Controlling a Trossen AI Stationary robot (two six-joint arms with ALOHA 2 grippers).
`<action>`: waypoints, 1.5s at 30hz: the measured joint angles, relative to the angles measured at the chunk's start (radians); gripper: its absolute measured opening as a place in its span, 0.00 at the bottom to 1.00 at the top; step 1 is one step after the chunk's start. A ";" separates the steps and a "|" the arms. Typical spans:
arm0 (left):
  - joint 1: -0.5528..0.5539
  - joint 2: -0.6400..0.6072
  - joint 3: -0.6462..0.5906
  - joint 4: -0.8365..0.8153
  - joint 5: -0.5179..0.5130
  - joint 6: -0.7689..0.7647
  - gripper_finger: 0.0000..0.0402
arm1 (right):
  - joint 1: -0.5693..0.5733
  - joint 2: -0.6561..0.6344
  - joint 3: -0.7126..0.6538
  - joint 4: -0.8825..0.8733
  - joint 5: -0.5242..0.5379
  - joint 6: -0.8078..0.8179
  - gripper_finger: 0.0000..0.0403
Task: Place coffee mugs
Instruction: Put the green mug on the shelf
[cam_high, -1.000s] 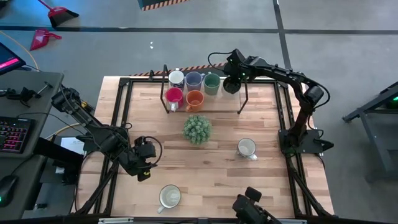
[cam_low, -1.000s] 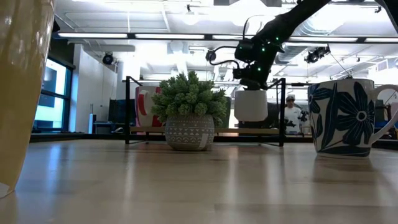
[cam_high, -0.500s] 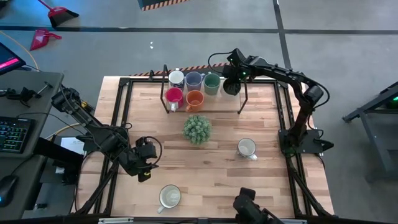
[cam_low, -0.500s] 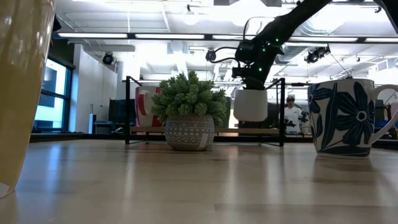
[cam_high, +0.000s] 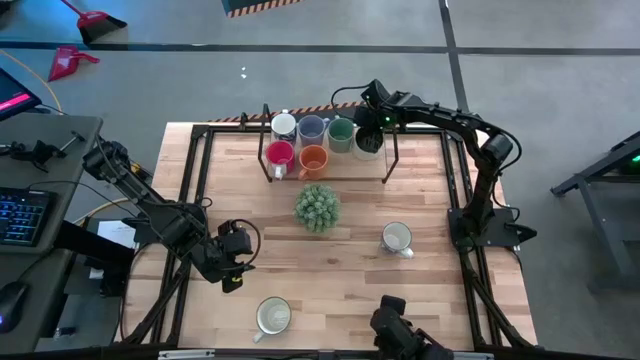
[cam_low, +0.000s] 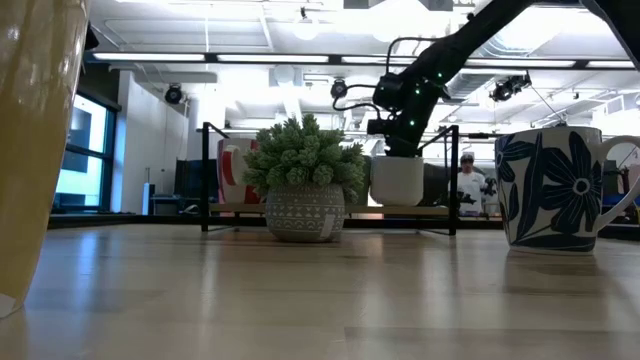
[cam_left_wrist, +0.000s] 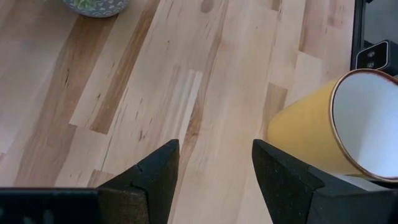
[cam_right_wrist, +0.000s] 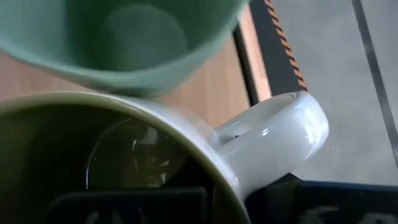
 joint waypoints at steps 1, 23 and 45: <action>0.000 0.000 0.000 0.001 0.000 0.000 0.47 | -0.004 0.000 0.003 0.001 -0.001 -0.002 0.02; 0.000 0.000 0.000 0.004 0.000 -0.025 0.47 | -0.019 0.019 0.009 0.003 -0.023 -0.041 0.02; 0.000 0.000 0.000 0.012 0.000 -0.027 0.47 | -0.019 0.021 0.007 0.004 -0.019 -0.043 0.09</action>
